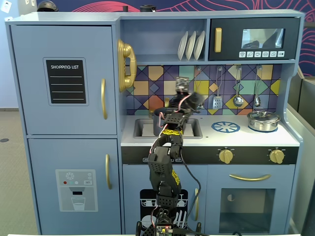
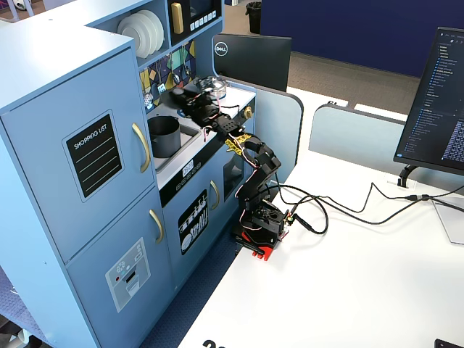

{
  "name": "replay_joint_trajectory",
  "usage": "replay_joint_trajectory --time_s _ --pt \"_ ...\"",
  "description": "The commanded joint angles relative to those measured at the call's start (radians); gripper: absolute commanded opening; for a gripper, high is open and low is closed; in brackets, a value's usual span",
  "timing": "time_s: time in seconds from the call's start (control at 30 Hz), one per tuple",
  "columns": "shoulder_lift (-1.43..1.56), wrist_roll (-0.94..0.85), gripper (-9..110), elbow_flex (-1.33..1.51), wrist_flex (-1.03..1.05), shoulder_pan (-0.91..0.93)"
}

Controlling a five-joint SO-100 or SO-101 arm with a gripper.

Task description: Take off the lid from the gray recipient and place it on the counter

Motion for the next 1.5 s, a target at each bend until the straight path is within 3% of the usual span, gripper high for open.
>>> replay_joint_trajectory --time_s 0.0,0.27,0.93,1.47 --pt "0.095 0.025 0 0.035 -0.017 0.12" --pt "0.064 0.026 0 0.233 -0.167 0.264" --pt "-0.186 -0.006 0 0.313 -0.382 0.276" --pt "-0.279 -0.038 0 0.321 -0.426 0.282"
